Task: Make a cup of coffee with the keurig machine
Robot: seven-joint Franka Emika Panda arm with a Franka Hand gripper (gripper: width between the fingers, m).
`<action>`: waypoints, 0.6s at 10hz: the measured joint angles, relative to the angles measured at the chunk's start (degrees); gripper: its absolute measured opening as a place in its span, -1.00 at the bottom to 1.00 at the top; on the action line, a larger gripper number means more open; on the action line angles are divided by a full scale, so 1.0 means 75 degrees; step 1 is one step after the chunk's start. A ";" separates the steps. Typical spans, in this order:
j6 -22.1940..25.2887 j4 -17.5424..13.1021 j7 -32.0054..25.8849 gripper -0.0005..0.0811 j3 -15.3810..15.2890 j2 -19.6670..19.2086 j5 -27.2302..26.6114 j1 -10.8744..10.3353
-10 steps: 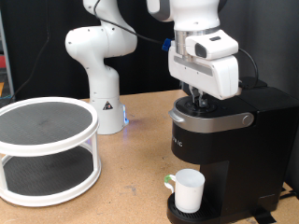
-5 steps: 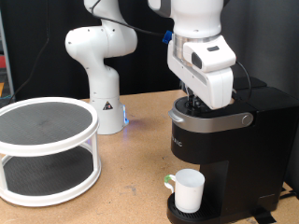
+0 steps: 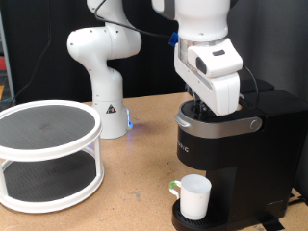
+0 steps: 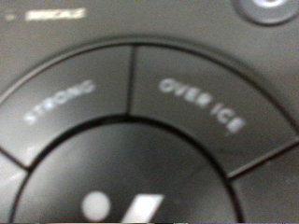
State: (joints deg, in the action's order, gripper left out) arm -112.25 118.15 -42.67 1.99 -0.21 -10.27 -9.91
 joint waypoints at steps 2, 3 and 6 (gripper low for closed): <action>-0.0687 0.0278 -0.0137 -0.97 0.0013 0.0120 -0.0335 0.0000; -0.0927 0.0433 -0.0374 -0.97 0.0038 0.0218 -0.0595 0.0001; -0.1083 0.0650 -0.1170 -0.97 0.0130 0.0368 -0.1226 0.0005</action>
State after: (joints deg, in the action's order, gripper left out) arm -120.37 123.03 -51.45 2.96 2.55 -19.47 -9.88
